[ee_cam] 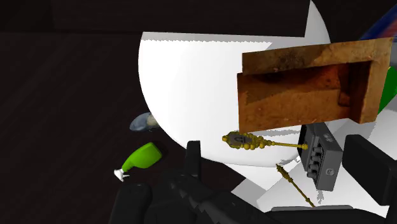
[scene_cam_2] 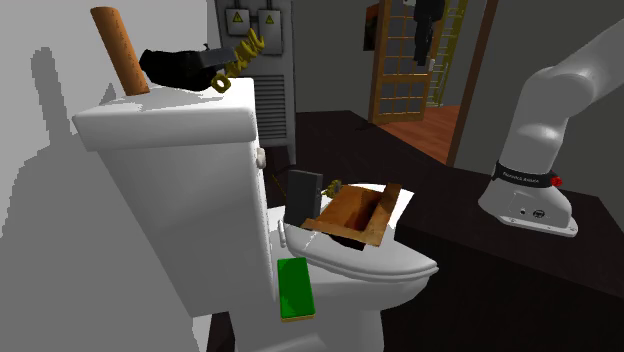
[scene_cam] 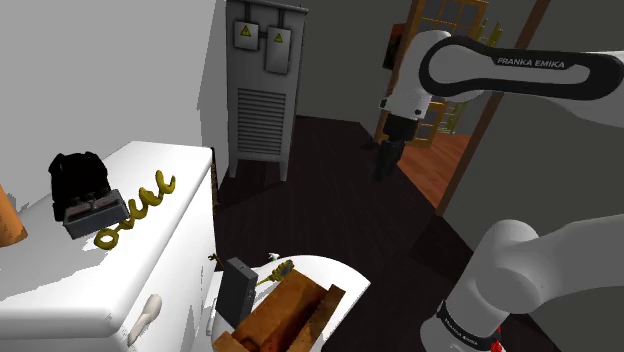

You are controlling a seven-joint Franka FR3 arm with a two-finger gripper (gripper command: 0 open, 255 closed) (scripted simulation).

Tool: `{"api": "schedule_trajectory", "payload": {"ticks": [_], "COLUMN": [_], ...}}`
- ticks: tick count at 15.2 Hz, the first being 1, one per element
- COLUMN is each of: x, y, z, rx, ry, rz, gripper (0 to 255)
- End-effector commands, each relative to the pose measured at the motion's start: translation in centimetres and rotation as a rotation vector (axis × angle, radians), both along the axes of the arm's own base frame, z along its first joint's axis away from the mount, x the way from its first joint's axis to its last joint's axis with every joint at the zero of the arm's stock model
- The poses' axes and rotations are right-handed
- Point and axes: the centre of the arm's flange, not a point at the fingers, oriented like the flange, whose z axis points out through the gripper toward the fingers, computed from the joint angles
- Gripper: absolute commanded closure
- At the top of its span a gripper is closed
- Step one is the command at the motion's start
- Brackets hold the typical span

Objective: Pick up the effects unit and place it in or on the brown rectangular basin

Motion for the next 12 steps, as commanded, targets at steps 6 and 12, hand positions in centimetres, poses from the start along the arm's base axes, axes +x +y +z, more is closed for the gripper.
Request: {"api": "schedule_trajectory", "payload": {"ticks": [6,12], "x": [2.9,6.4], "y": [3.6,8.0], "z": [-4.5,-9.8], "rx": [0.017,0.038], "ry": [-0.006,-0.013], "rz": [-0.006,-0.014], "gripper": [0,0]}}
